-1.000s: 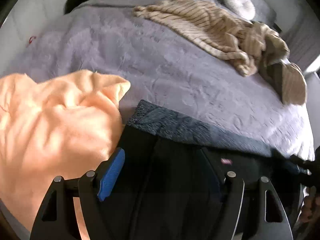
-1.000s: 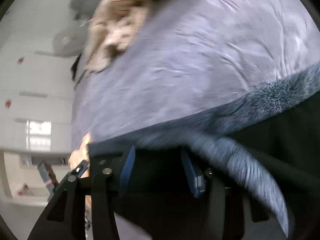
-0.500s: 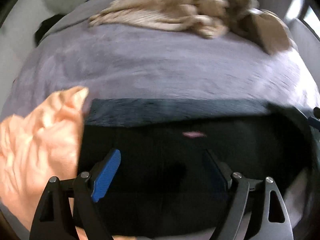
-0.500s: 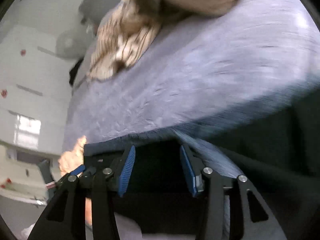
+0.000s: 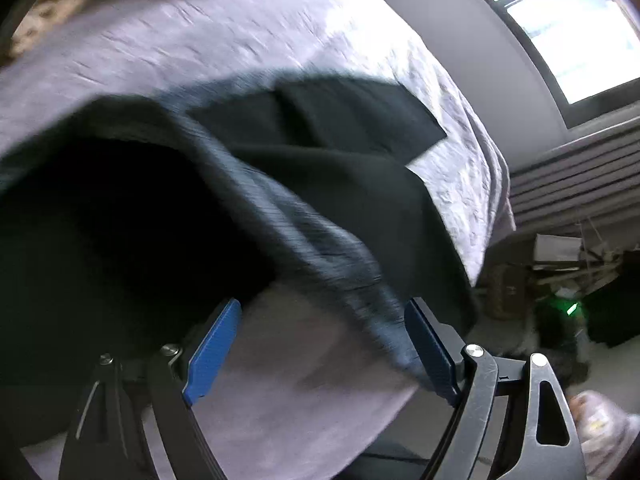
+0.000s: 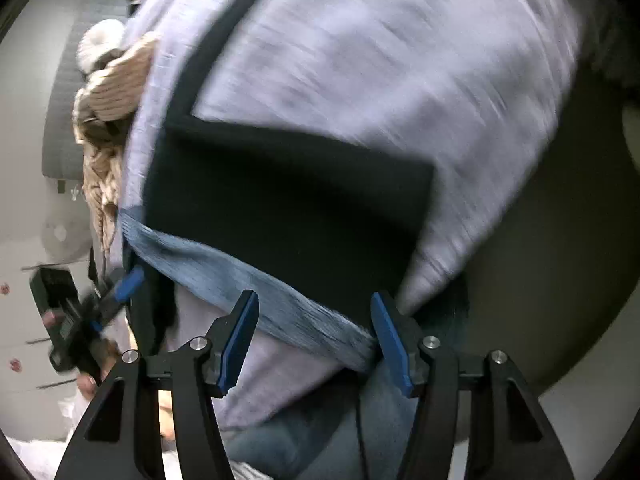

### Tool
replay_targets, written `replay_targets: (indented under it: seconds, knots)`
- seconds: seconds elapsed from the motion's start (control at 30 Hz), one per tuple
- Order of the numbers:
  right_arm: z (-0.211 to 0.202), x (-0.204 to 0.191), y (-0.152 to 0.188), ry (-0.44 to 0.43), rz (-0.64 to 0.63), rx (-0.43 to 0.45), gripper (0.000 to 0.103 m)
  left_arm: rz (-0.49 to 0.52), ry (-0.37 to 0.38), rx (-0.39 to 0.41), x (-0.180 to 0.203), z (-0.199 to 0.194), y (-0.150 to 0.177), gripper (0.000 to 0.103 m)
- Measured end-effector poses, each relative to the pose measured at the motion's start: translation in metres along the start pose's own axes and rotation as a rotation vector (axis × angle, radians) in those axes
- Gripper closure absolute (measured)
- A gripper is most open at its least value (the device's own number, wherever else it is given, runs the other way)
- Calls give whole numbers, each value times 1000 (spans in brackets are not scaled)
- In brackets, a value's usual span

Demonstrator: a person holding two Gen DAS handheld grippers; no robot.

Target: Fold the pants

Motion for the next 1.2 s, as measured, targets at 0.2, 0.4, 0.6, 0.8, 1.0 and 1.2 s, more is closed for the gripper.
replay_targets:
  seconds: [0.2, 0.4, 0.6, 0.8, 1.0, 1.2]
  knots:
    - [46, 28, 8, -175, 62, -107, 43, 1, -5, -85, 15, 45, -2, 18]
    - [17, 16, 3, -373, 107, -64, 88, 30, 18, -80, 39, 34, -9, 47]
    - [-47, -45, -90, -505, 3, 64, 88, 53, -32, 63, 56, -1, -61, 47]
    - [-65, -95, -226, -484, -78, 115, 88, 94, -108, 151, 59, -21, -124, 33]
    - [-29, -125, -331, -314, -69, 92, 75, 78, -235, 223, 43, -43, -144, 14]
    - [-18, -136, -332, -168, -243, 97, 42, -147, -402, 179, -24, -26, -98, 14]
Point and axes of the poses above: each gripper's, at about its wrist camera, not at the fingertips, and z roughly the way its jaws point, x to its right, y to its underside, the point moved 2 cm from there along z, roughly the way its jaws point, and after that the axes turned 3 degrees about -z, right-handed, at the moved point
